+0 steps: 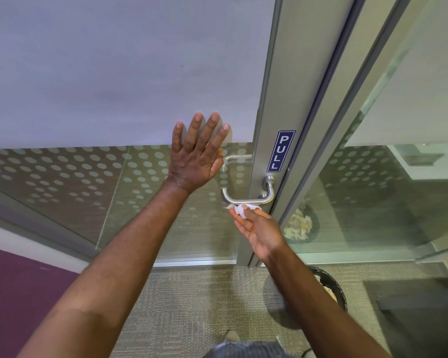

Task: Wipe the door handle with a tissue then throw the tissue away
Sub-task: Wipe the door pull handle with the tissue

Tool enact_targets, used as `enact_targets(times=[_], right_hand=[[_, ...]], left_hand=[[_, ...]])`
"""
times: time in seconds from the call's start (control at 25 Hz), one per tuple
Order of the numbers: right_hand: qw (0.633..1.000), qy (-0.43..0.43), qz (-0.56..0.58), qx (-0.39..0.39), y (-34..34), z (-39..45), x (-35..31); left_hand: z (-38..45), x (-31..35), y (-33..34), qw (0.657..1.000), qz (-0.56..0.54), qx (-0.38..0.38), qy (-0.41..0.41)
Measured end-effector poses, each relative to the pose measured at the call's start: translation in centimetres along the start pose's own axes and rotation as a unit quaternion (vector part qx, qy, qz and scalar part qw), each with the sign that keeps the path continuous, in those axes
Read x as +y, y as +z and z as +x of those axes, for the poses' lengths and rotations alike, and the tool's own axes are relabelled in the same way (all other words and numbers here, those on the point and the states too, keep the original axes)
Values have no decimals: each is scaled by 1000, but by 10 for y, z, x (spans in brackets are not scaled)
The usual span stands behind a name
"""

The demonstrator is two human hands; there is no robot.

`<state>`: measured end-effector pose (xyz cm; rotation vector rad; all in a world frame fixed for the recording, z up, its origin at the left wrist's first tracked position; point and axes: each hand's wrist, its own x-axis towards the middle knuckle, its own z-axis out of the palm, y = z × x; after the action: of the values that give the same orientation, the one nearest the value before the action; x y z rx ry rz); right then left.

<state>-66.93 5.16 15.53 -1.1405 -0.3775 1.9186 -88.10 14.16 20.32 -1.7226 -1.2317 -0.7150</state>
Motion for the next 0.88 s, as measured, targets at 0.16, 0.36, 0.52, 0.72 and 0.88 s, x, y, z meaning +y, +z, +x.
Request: enact_targets(times=[0.16, 0.36, 0.52, 0.72, 0.88], right_hand=[[993, -84, -63, 61, -24, 6, -16], [929, -261, -229, 128, -38, 6, -22], [844, -342, -396, 121, -42, 6, -25], [749, -376, -543, 57, -50, -4, -20], [760, -370, -534, 32, -71, -8, -43]], left_hand=[[0, 1, -2, 1000, -4, -17, -3], [0, 2, -6, 999, -7, -36, -6], [0, 7, -11, 998, -15, -59, -20], [-2, 23, -16, 992, -23, -105, -66], [0, 52, -25, 984, -55, -130, -106]])
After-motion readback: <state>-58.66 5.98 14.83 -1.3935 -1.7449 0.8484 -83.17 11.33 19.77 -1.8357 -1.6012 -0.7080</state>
